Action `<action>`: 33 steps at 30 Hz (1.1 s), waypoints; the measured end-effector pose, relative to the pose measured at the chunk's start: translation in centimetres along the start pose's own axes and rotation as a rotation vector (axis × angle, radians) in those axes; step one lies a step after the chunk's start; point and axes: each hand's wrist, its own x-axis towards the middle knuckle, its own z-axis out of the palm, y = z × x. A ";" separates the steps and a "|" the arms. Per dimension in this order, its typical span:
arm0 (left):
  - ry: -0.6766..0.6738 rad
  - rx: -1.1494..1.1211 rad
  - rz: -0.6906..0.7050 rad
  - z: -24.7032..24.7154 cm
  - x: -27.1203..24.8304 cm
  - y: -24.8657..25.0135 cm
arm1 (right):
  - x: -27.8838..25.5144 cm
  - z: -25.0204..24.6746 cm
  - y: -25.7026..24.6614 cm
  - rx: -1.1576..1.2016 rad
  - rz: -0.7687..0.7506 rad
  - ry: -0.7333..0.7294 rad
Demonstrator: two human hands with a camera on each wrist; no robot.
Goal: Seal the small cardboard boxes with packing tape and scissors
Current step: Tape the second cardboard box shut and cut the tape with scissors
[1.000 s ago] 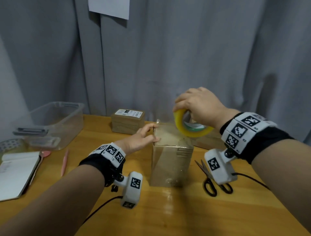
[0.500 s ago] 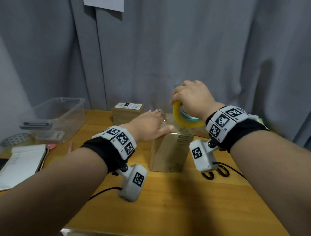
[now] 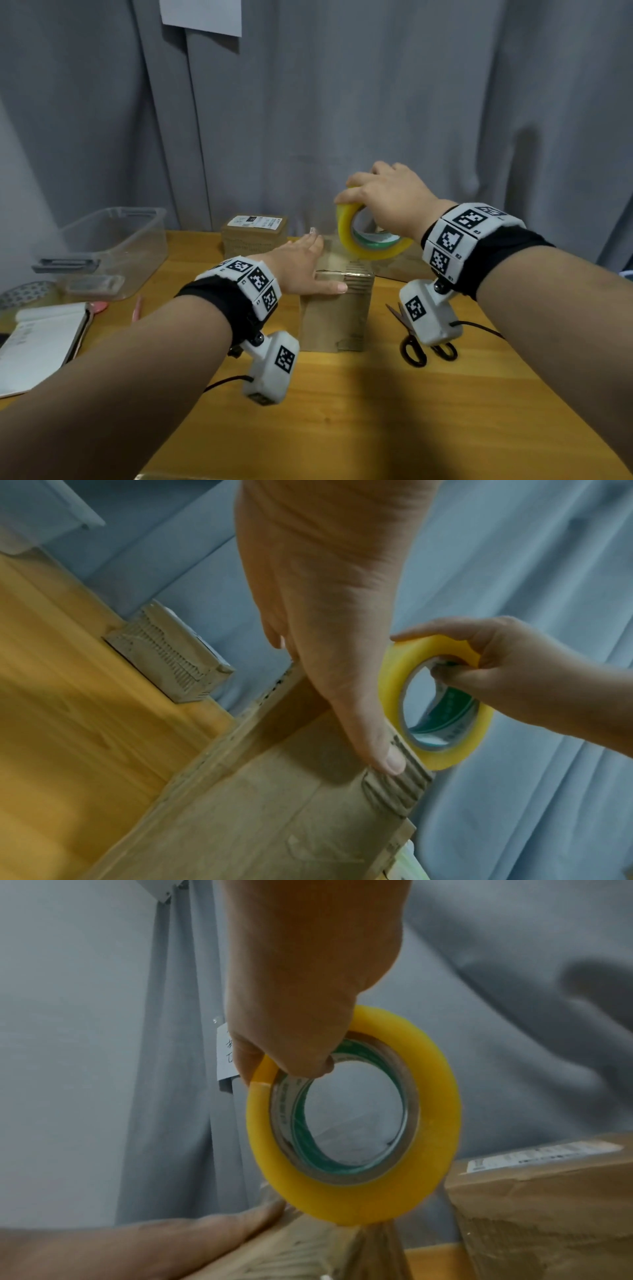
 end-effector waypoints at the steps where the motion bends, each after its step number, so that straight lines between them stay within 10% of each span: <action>1: 0.001 -0.005 -0.005 -0.1 -0.1 -0.2 | -0.4 0.1 0.4 -0.047 -0.022 -0.017; 10: -0.089 0.006 -0.067 -0.8 -0.5 0.6 | -4.2 6.1 0.5 0.006 0.070 -0.217; 28: -0.044 -0.143 -0.216 -1.1 -0.3 2.1 | -5.5 10.4 -0.5 0.597 0.415 0.028; 33: -0.050 -0.264 -0.203 -3.5 -0.9 3.7 | -3.8 8.4 -1.3 0.507 0.304 0.076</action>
